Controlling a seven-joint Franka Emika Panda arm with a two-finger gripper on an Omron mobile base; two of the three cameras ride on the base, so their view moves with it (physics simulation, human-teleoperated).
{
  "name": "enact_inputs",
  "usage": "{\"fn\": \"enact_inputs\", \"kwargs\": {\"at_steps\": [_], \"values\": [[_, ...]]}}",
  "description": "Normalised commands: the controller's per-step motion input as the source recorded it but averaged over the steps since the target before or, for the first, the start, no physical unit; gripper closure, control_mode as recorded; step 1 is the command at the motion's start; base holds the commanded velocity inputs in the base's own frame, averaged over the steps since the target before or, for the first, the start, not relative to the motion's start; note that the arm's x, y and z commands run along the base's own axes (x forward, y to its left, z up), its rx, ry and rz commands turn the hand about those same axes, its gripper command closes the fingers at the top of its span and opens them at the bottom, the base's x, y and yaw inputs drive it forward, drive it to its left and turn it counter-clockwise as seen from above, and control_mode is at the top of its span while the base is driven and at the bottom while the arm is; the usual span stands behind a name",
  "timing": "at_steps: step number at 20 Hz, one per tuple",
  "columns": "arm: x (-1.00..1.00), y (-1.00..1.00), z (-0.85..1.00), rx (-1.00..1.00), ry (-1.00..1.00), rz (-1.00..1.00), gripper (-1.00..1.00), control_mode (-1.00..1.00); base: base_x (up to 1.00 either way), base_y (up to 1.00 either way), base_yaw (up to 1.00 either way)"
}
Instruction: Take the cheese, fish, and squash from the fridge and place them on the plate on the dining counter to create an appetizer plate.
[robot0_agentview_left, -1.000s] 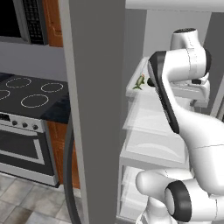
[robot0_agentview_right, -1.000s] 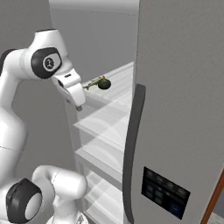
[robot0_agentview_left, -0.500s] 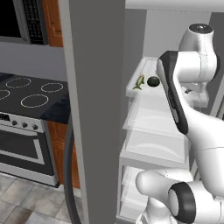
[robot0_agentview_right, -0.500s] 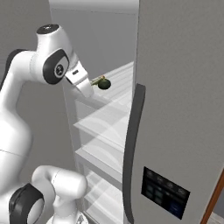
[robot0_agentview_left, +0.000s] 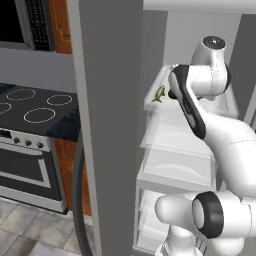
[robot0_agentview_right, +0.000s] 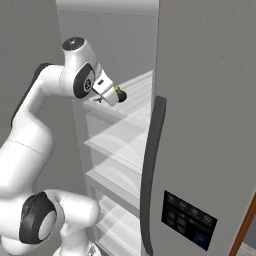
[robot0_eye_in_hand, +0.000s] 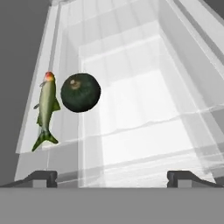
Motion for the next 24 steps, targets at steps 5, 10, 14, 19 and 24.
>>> {"fn": "enact_inputs", "kwargs": {"at_steps": [5,10,14,19,24], "values": [[0.99,-0.19,0.00,-0.05,0.21,0.03,-1.00,-1.00,0.00,0.00,0.00],[0.82,-0.16,-0.04,-0.06,0.21,0.08,-1.00,-1.00,0.00,0.00,0.00],[0.47,-0.09,-0.20,-0.05,0.05,0.14,-1.00,-1.00,0.00,0.00,0.00],[0.23,-0.11,-0.32,-0.01,0.00,0.14,-1.00,-1.00,0.00,0.00,0.00],[0.02,-0.07,-0.34,0.00,0.00,0.10,-1.00,-1.00,0.00,0.00,0.00]]}}
